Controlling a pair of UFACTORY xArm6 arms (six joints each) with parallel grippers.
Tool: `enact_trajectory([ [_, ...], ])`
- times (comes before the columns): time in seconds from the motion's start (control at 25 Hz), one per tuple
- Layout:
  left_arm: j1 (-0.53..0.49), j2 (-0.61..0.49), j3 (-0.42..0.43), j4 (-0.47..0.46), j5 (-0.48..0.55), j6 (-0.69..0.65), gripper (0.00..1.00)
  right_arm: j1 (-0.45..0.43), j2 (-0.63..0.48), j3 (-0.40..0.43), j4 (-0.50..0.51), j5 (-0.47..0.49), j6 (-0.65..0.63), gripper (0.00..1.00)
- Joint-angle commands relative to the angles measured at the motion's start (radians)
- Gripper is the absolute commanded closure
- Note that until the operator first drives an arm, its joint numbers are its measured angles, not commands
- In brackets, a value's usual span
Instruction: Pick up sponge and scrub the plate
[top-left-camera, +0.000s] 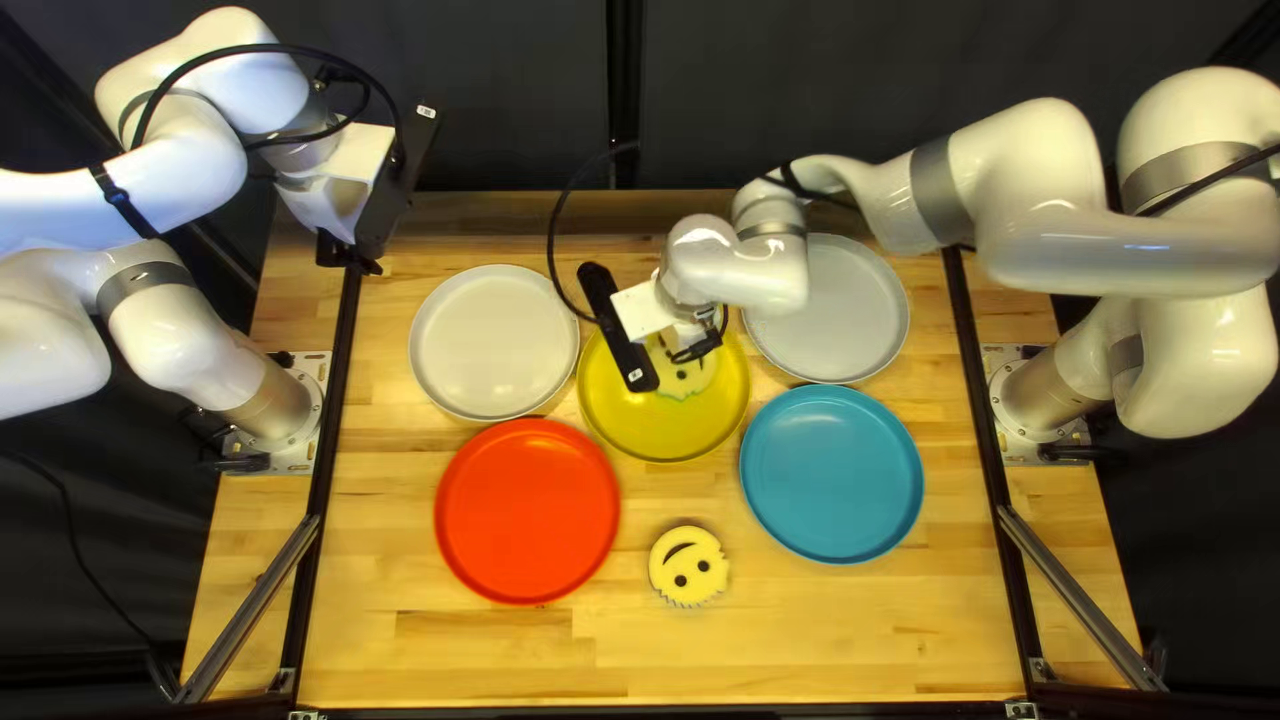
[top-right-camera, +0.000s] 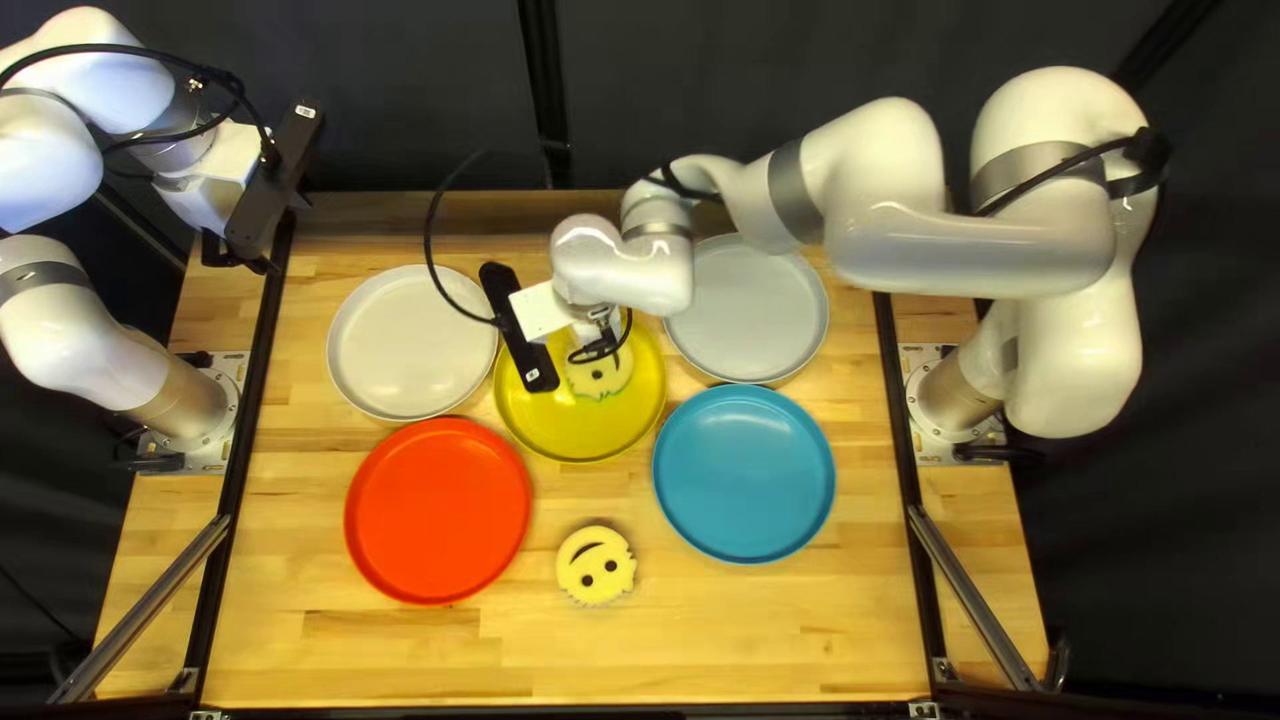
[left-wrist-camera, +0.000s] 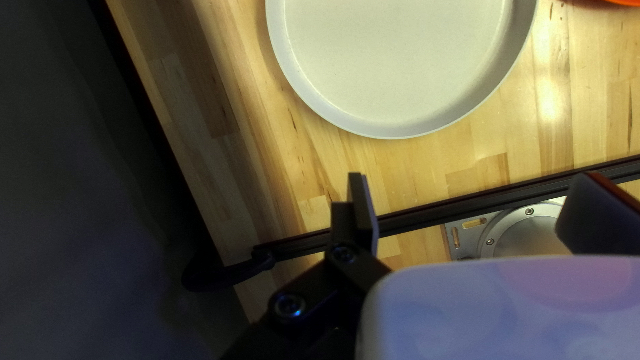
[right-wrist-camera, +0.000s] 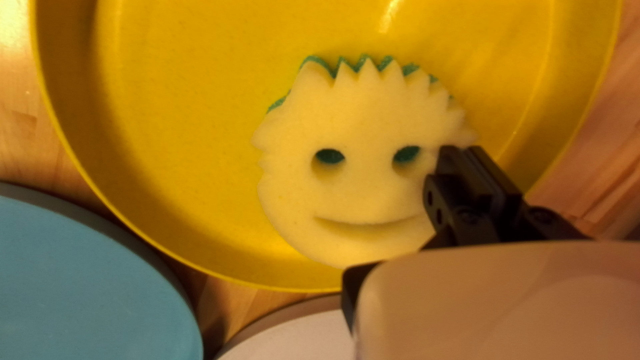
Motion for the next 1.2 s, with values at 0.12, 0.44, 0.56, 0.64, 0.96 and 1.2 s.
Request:
enact_trajectory([
  [0.12, 0.000, 0.000, 0.000, 0.000, 0.000, 0.000, 0.00, -0.157, 0.032, -0.139, 0.045, 0.115, -0.116, 1.00],
  [0.44, 0.000, 0.000, 0.000, 0.000, 0.000, 0.000, 0.00, -0.279, 0.161, -0.241, 0.097, 0.089, -0.207, 1.00],
  [0.56, 0.000, 0.000, 0.000, 0.000, 0.000, 0.000, 0.00, -0.281, 0.166, -0.202, 0.094, 0.018, -0.194, 0.35],
  [0.64, 0.000, 0.000, 0.000, 0.000, 0.000, 0.000, 0.00, -0.279, 0.140, -0.152, 0.077, -0.024, -0.164, 0.00],
  [0.96, 0.000, 0.000, 0.000, 0.000, 0.000, 0.000, 0.00, -0.368, -0.017, 0.034, 0.107, -0.056, -0.167, 0.00],
  [1.2, 0.000, 0.000, 0.000, 0.000, 0.000, 0.000, 0.00, -0.477, -0.228, 0.199, 0.189, 0.041, -0.270, 0.00],
])
